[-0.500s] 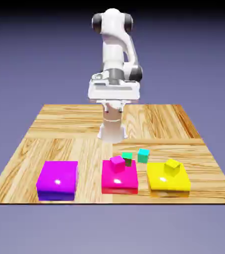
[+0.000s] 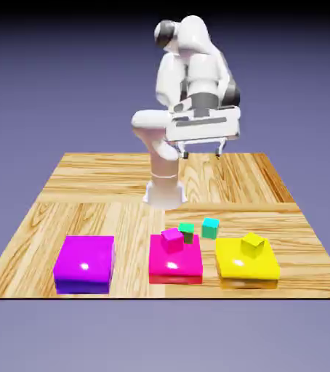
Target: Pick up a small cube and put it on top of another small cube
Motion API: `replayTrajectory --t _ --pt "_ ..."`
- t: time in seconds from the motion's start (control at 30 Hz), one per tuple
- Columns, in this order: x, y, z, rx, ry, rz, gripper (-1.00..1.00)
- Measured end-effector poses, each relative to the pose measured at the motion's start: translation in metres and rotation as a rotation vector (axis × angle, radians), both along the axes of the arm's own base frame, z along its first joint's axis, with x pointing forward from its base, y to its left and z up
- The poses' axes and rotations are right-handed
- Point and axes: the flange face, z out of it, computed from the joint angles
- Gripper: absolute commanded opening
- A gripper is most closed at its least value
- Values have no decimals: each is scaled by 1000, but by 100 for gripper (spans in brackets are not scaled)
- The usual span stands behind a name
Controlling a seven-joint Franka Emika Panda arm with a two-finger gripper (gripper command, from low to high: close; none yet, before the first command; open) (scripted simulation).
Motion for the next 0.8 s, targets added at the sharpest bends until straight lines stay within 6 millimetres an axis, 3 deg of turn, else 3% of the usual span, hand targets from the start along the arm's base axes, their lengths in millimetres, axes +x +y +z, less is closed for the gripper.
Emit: replayTrajectory --t 0.17,0.37,0.6,0.8 --pt "-13 37 -19 56 62 -170 0" --pt "-28 75 -56 92 136 -398 0" --pt "-47 108 -119 91 209 -698 0" --pt "-66 122 -186 48 250 -986 0"
